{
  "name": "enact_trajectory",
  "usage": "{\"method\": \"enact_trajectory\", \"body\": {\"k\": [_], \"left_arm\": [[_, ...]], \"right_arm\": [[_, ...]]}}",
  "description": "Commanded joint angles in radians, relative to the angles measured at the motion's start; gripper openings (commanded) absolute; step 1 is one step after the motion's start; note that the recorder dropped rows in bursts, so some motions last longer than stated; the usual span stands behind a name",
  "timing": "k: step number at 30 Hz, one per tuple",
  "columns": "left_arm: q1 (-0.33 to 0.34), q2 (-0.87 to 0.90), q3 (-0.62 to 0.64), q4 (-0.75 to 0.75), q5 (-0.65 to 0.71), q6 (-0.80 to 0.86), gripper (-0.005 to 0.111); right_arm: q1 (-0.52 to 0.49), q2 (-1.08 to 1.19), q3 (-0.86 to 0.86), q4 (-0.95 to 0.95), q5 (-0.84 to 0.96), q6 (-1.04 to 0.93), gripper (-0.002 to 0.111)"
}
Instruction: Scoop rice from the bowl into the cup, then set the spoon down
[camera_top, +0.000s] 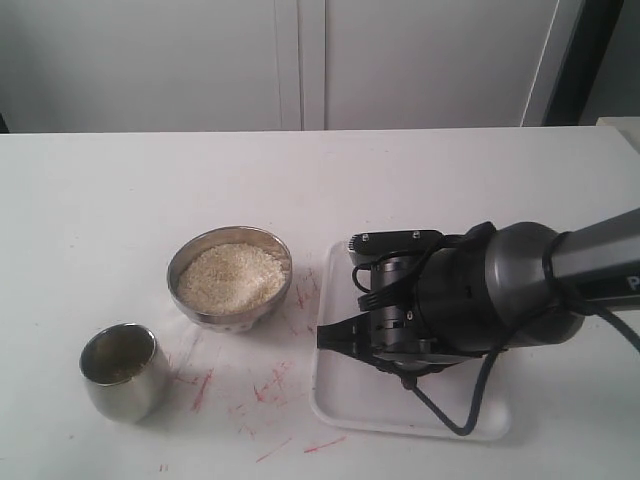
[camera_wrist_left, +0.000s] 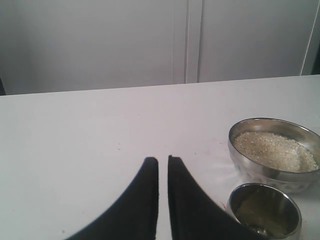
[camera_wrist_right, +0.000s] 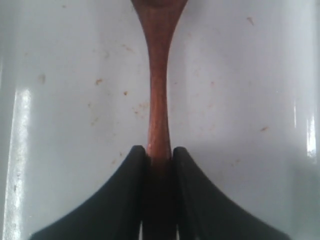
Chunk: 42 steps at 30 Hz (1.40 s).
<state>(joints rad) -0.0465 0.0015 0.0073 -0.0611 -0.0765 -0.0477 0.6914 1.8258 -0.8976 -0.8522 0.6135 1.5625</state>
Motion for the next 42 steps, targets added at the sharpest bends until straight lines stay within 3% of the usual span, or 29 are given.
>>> {"method": "enact_trajectory", "body": {"k": [1,10,15,25,34,42], "left_arm": [[-0.005,-0.001,-0.007,-0.006,-0.005,-0.001,0.014],[-0.005,-0.001,-0.007,-0.006,-0.005,-0.001,0.014],[-0.005,-0.001,-0.007,-0.006,-0.005,-0.001,0.014],[-0.005,-0.001,-0.007,-0.006,-0.005,-0.001,0.014],[-0.005,-0.001,-0.007,-0.006,-0.005,-0.001,0.014],[-0.005,-0.001,-0.007,-0.006,-0.005,-0.001,0.014]], "right_arm": [[-0.007,0.001,0.002,-0.012,0.009,0.008,0.025],[-0.005,-0.024,0.002,-0.005,0.009,-0.001,0.025],[0.016,-0.138,0.002,0.091,-0.011,-0.182,0.025],[0.098,-0.493,0.087,0.095,0.044,-0.353,0.025],[0.195,-0.996,0.327,0.095,-0.1,-0.582,0.025],[0.195,-1.229,0.34,0.102,0.211,-0.796,0.025]]}}
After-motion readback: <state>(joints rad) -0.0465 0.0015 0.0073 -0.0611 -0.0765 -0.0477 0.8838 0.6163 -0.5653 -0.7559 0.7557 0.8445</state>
